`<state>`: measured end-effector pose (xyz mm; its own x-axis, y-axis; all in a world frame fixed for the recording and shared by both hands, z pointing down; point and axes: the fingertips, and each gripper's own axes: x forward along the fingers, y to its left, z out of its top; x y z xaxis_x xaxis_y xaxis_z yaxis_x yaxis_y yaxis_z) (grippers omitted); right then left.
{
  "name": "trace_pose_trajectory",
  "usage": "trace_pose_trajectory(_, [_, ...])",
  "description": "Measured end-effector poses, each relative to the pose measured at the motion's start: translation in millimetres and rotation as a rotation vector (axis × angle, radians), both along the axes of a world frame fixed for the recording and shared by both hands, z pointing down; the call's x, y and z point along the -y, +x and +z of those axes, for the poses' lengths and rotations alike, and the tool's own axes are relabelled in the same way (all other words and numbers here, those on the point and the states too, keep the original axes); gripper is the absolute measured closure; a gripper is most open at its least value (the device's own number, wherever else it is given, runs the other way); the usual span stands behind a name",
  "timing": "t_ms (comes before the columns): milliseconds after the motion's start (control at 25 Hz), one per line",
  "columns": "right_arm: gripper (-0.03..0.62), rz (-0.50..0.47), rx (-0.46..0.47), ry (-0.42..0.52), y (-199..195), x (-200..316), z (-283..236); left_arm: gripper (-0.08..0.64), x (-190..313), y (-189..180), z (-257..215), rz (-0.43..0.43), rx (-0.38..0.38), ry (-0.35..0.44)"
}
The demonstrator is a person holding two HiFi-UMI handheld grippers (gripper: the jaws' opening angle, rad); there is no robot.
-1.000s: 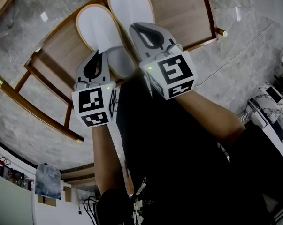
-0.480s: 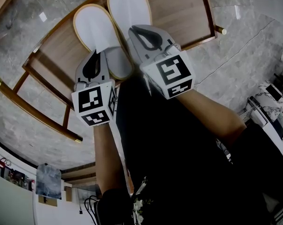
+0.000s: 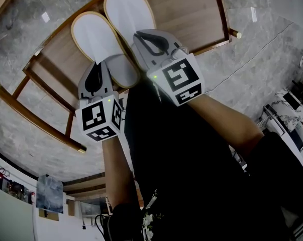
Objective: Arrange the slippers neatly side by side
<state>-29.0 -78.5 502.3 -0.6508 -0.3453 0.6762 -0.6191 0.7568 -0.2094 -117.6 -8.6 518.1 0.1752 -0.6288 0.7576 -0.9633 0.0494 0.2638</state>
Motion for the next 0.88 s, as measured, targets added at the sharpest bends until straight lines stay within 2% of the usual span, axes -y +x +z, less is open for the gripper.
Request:
trace_pose_trajectory(320, [0.581,-0.024,0.037,0.008,-4.1,1.1,-0.9,0.548,0.8,0.8,2.4,0.013,0.008,0.008])
trace_pose_trajectory(360, [0.572,-0.036,0.045,0.016,-5.2,0.4,-2.5,0.546,2.7,1.6,1.0,0.019,0.006,0.014])
trace_pose_trajectory(400, [0.536,-0.047,0.051,0.021,-5.9,-0.2,-3.9,0.546,4.5,2.7,-0.4,0.024,0.002,0.020])
trace_pose_trajectory(440, [0.496,-0.053,0.057,0.025,-6.2,-0.5,-5.3,0.513,6.1,3.5,-1.5,0.028,-0.003,0.024])
trace_pose_trajectory(480, [0.486,-0.055,0.061,0.029,-6.1,-0.4,-7.0,0.487,7.5,3.8,-2.7,0.031,-0.007,0.028])
trace_pose_trajectory(880, [0.490,-0.031,0.081,0.127,9.7,12.7,-54.2,0.486,6.2,-5.7,-36.4,0.001,0.032,0.073])
